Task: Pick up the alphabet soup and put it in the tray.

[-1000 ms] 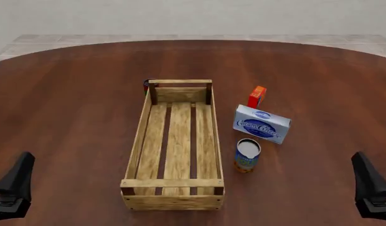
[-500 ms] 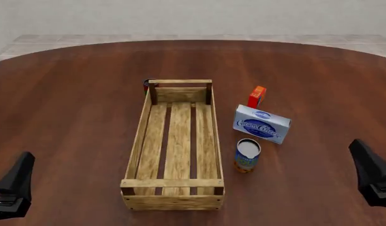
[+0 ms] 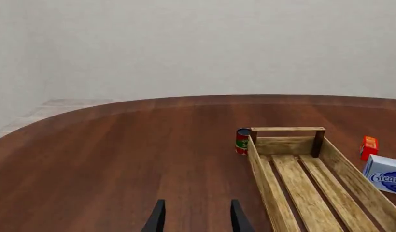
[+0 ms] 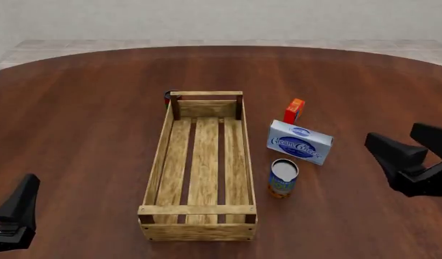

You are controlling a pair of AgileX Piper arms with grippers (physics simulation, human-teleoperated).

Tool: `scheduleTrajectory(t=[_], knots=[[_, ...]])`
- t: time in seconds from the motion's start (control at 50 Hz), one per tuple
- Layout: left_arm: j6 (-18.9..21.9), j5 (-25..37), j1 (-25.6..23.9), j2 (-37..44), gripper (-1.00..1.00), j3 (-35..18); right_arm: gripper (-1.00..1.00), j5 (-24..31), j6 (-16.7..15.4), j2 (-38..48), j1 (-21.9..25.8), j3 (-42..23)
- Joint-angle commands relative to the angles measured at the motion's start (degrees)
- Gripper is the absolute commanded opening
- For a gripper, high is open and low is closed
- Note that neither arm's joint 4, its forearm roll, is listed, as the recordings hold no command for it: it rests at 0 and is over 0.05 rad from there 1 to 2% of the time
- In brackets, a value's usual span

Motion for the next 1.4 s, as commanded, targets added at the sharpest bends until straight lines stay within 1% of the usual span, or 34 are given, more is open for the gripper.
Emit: scheduleTrajectory(t=[0.02, 0.1, 0.22, 0.3, 0.38, 0.42, 0.48, 0.5, 0.54, 0.58, 0.7, 0.86, 0.92, 0.98, 1.4], knots=[[0.01, 0.15, -0.05, -0.17, 1.0, 0.0, 1.0, 2.08, -1.44, 8.81, 3.72, -4.33], [0.03, -0.05, -0.05, -0.01, 1.0, 0.04, 1.0, 2.45, -0.71, 11.37, 5.45, -4.77], [0.04, -0.31, -0.05, 0.27, 1.0, 0.03, 1.0, 1.86, -1.46, 14.91, 6.58, -5.41], [0.04, -0.99, -0.05, 0.95, 1.0, 0.02, 1.0, 1.78, -0.59, 16.59, 7.37, -6.06], [0.04, -1.68, -0.04, 1.62, 1.0, 0.05, 1.0, 1.55, -0.41, 19.11, 8.21, -6.82], [0.04, -2.34, -0.04, 2.23, 1.0, 0.11, 1.0, 1.95, -0.19, 20.18, 8.73, -7.48], [0.03, -2.49, -0.04, 2.37, 1.0, 0.12, 1.0, 3.04, -1.31, 21.41, 8.99, -8.35], [0.03, -2.49, -0.04, 2.37, 1.0, 0.12, 1.0, 3.38, -0.9, 21.46, 9.04, -8.69], [0.03, -2.25, -0.04, 2.13, 1.0, 0.11, 1.0, 4.18, -1.35, 22.09, 9.48, -9.37], [0.05, -1.81, -0.03, 1.7, 1.0, 0.09, 1.0, 5.36, -0.58, 22.72, 10.76, -10.35], [0.02, -1.77, -0.04, 1.67, 1.0, 0.09, 1.0, 6.89, -0.99, 24.28, 11.88, -11.18], [0.02, -1.76, -0.03, 1.65, 1.0, 0.09, 1.0, 8.43, -0.78, 25.9, 11.84, -12.17], [0.03, -1.77, -0.03, 1.67, 1.0, 0.09, 1.0, 8.62, -1.2, 26.72, 11.25, -12.54], [0.03, -1.78, -0.03, 1.68, 1.0, 0.09, 1.0, 8.31, -1.41, 27.43, 10.95, -12.71], [0.04, -1.77, -0.04, 1.67, 1.0, 0.09, 1.0, 0.21, -1.25, 36.42, 9.14, -9.71]])
